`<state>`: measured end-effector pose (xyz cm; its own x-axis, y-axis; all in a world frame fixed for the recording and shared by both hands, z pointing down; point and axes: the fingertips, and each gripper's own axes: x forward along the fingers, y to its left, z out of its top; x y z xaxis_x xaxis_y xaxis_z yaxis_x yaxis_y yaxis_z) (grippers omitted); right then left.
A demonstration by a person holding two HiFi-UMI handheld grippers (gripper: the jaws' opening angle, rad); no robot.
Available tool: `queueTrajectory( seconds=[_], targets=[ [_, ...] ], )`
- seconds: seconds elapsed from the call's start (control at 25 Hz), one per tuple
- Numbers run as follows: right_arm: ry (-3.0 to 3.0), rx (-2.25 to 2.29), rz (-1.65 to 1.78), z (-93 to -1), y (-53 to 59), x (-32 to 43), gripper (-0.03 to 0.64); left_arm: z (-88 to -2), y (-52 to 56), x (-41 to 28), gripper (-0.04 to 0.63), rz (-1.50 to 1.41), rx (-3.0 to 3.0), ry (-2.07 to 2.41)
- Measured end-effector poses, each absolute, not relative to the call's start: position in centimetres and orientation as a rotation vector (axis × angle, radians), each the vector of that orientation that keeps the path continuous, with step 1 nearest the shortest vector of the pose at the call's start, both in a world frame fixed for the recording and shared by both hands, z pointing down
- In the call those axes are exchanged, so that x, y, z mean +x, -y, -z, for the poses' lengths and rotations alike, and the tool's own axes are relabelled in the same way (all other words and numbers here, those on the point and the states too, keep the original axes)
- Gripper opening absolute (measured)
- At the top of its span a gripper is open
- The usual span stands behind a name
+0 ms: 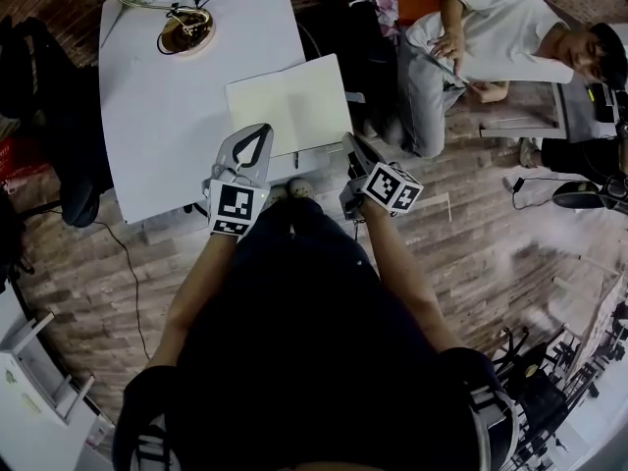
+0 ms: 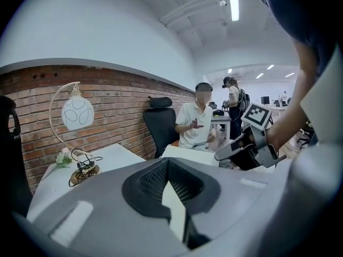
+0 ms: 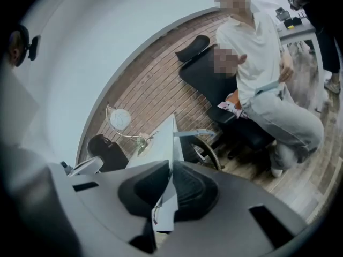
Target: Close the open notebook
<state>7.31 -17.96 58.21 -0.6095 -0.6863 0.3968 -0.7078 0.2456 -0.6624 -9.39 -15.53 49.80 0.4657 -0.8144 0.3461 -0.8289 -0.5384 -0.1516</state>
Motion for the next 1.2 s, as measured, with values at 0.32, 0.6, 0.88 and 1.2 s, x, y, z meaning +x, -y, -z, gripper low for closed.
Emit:
queueTrajectory(
  seconds=[0.32, 0.6, 0.88, 1.2],
  targets=[
    [2.465, 1.394, -1.182, -56.3, 17.9, 6.0, 0.027, -49.2, 14.9, -10.6, -0.005, -0.572, 2.656, 1.523],
    [2.449, 1.409, -1.052, -55.2, 17.5, 5.0, 0.025, -48.7, 14.3, -11.1, -0.005, -0.555, 2.663, 1.536],
    [2.44, 1.405, -0.877, -53.8, 17.3, 3.6, 0.023, -48.3, 13.9, -11.9, -0.005, -0.542, 2.662, 1.549],
    [2.432, 1.357, -0.65, -52.6, 17.0, 1.4, 0.02, -48.3, 13.4, -12.9, -0.005, -0.531, 2.653, 1.567]
  ],
)
